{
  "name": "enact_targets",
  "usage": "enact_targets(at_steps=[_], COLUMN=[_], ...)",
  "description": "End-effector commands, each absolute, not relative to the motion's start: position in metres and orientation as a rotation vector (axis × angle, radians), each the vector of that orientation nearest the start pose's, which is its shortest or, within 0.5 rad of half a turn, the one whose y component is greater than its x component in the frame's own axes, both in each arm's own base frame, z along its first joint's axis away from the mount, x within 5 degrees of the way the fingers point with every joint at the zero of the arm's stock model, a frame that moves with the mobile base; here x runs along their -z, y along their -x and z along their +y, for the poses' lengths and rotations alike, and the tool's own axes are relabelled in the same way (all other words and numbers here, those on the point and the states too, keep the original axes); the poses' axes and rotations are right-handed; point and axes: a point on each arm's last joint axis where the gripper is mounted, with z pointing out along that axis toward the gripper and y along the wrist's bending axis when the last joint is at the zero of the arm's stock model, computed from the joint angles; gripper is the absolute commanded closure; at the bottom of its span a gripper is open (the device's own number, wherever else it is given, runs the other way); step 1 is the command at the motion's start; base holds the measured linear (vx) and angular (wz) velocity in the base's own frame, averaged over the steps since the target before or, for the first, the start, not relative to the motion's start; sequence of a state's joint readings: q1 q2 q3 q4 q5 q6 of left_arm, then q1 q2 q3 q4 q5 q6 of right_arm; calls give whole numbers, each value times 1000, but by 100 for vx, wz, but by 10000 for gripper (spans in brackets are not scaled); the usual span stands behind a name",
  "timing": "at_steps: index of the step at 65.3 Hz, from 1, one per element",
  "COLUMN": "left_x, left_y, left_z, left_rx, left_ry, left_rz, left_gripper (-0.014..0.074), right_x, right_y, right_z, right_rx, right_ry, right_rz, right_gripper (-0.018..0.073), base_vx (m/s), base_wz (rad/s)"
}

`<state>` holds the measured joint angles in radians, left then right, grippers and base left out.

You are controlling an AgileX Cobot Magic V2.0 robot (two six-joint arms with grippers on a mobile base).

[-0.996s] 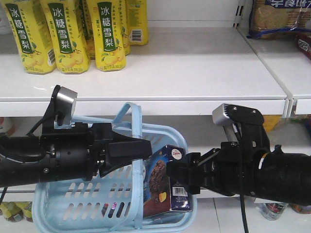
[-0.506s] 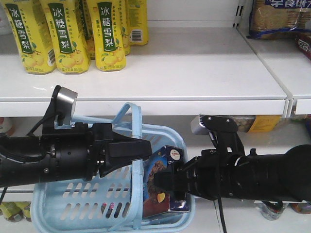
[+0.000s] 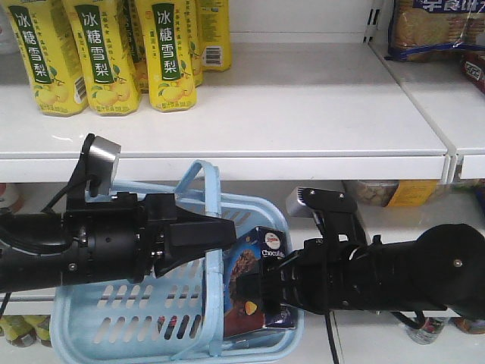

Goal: Left arm holds basket, right arm returns cookies
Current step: 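Reach the open right gripper down into the basket over the cookie box, then close the right gripper on the Chocofello box and lift it out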

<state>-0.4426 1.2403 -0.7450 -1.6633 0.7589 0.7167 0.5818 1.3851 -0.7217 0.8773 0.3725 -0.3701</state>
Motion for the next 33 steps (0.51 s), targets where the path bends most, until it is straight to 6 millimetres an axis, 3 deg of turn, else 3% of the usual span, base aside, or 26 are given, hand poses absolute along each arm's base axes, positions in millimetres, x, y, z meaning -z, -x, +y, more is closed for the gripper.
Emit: enact_targets(at_steps=[1, 33], left_x=[-330, -330], left_y=[-193, -193], left_z=[-164, -164], left_rx=[1743, 1743], left_ry=[-15, -15], left_rz=[2033, 2033], left_gripper=[599, 599], right_x=[-239, -228], right_y=[-217, -237], right_z=[172, 205], right_rx=[-826, -1025], right_ry=[288, 404], right_rz=[2431, 2455], right_gripper=[43, 43], base_vx=[0, 0], base_wz=[0, 0])
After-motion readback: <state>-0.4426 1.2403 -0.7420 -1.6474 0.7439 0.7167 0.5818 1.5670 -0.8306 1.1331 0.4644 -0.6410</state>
